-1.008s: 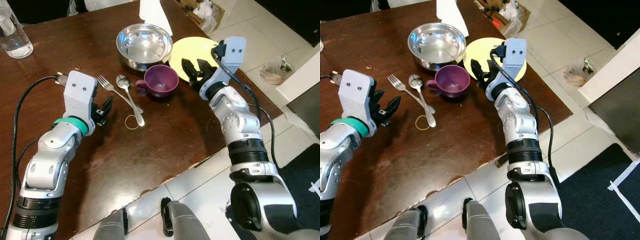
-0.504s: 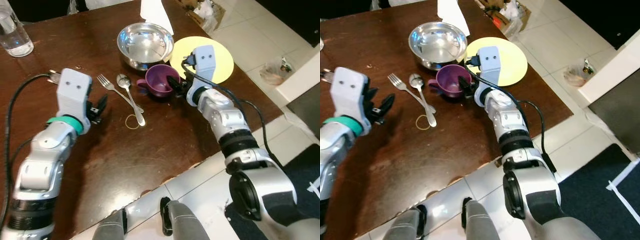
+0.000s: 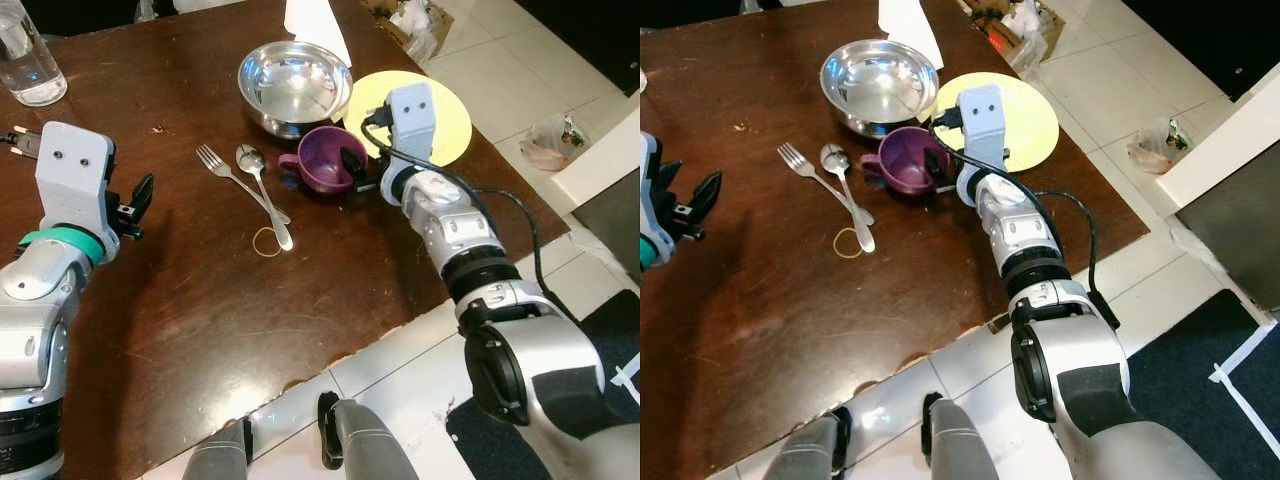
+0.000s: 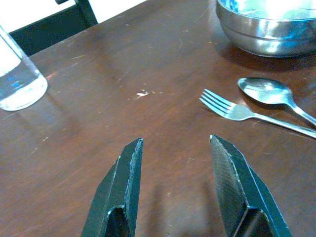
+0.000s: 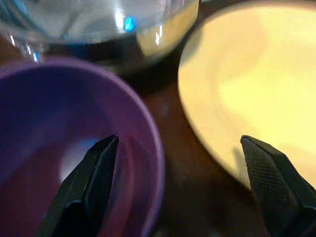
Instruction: Setting the table
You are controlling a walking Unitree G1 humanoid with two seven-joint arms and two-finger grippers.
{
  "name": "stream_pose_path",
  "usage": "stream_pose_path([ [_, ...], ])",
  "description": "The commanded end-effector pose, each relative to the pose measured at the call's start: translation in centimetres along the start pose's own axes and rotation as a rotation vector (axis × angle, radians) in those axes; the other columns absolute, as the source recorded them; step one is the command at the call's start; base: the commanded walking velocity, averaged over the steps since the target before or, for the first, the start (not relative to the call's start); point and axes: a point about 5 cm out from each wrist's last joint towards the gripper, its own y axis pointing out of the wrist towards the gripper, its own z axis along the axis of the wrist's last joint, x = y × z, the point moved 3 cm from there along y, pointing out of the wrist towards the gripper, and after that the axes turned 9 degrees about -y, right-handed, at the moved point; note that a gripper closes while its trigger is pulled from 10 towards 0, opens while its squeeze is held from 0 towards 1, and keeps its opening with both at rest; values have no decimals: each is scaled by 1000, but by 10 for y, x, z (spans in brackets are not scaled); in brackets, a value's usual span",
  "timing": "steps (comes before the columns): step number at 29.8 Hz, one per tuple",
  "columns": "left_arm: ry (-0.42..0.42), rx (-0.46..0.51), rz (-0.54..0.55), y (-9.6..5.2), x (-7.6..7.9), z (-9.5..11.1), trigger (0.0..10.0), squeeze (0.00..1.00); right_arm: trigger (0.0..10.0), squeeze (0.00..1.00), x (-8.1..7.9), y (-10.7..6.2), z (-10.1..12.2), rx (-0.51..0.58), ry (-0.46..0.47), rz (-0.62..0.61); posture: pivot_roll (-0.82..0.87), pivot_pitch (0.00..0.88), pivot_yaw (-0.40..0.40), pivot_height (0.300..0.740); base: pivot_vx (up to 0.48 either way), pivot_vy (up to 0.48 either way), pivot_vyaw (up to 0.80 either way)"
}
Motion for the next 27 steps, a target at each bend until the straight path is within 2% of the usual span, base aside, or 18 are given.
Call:
stream_pose_path([
  [1,-5,-18,-18,-3,6,-4,10000,0,10000,0,-5,-1,-19,-72,39,30,41,169,-54,740,0,0,0],
  [3,-6,-19,-21,-3,6,-4,10000,0,10000,0,-9,-1,-24,-92,55,55,41,169,-54,740,0,0,0],
  [4,-8,-19,-22,-3,7,-4,10000,0,3961,0,-21,-2,-30,-116,94,129,38,166,-56,740,0,0,0],
  [7,-8,-19,-22,-3,7,-4,10000,0,3961,0,-21,-2,-30,-116,94,129,38,166,-56,740,0,0,0],
  [8,-10,-19,-22,-3,7,-5,10000,0,0,0,-29,-3,-32,-118,117,180,32,161,-62,740,0,0,0],
  [12,-18,-22,-25,-2,10,-7,10000,0,0,0,-34,-2,-26,-73,160,222,13,154,-67,740,0,0,0],
  [17,-26,-26,-31,0,13,-9,10000,0,0,0,-28,-1,-6,42,188,199,8,146,-62,740,0,0,0],
  [21,-28,-26,-32,1,13,-10,10000,0,0,0,-26,-2,3,97,190,189,7,143,-62,740,0,0,0],
  [25,-31,-29,-36,2,15,-11,10000,0,0,0,-21,-6,22,210,175,181,1,142,-57,740,0,0,0],
  [27,-32,-29,-37,2,16,-11,10000,0,0,0,-20,-7,25,224,176,184,1,142,-57,740,0,0,0],
])
